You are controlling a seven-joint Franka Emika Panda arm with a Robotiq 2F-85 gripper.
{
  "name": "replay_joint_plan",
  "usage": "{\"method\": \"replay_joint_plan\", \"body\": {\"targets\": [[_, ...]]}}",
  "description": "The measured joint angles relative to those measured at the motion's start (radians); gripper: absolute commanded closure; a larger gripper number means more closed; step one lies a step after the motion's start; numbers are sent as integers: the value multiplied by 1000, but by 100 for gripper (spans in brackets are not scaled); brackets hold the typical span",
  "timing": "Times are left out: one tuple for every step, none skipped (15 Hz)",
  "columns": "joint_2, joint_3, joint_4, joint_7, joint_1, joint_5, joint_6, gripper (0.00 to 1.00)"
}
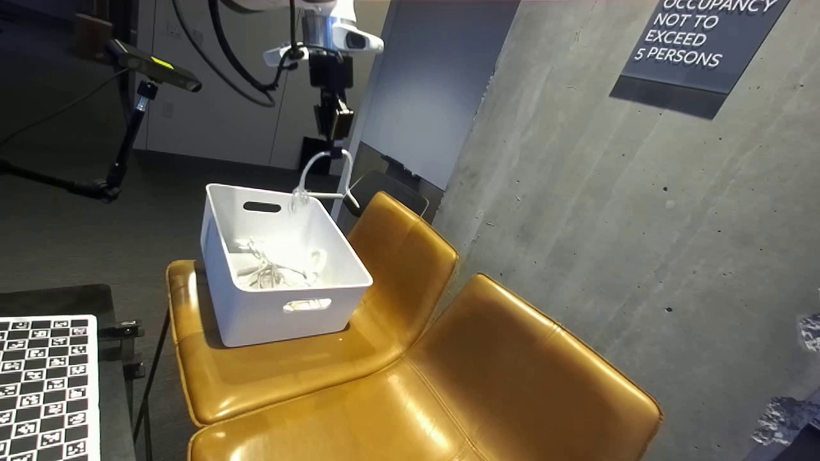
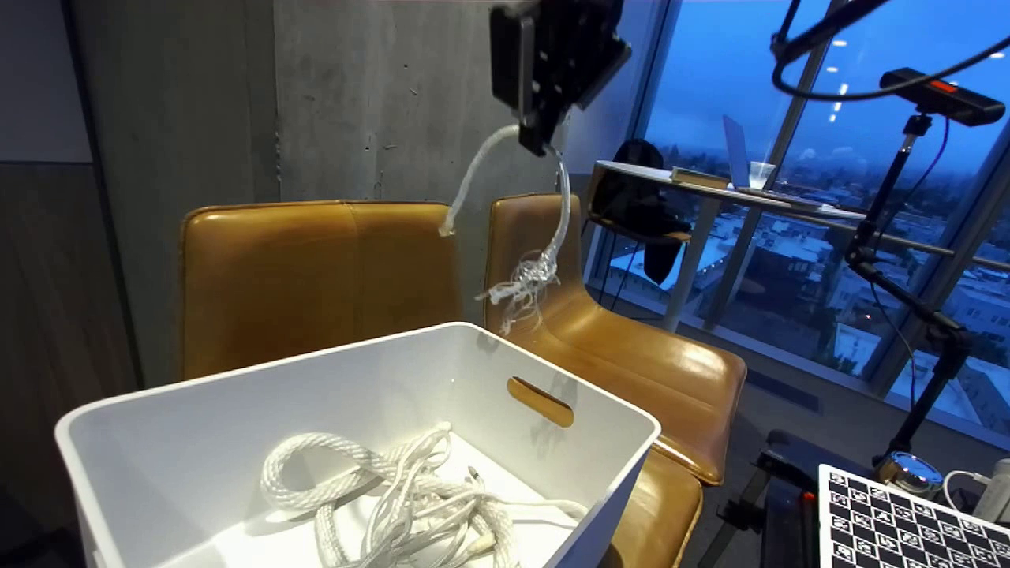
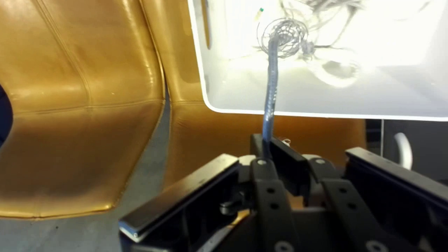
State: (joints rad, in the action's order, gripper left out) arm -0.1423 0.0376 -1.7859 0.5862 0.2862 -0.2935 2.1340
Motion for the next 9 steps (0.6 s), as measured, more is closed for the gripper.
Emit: {"method": "replay_joint_plan", "body": {"targets": [[-2,23,31,11,3,3,-6,98],[-10,38,53,17,3,7,-5,98],[-21,43,68,21,2,11,1,98],[-35,43,75,21,-2,18,13,98],[-51,43,79,21,-9,26,27,98],[-68,43,80,21,-16,36,42,75],[-83,43,79,21,-22,47,53,66],[-97,43,79,21,-25,57,61,60],[-108,43,78,21,-25,64,63,53]]}}
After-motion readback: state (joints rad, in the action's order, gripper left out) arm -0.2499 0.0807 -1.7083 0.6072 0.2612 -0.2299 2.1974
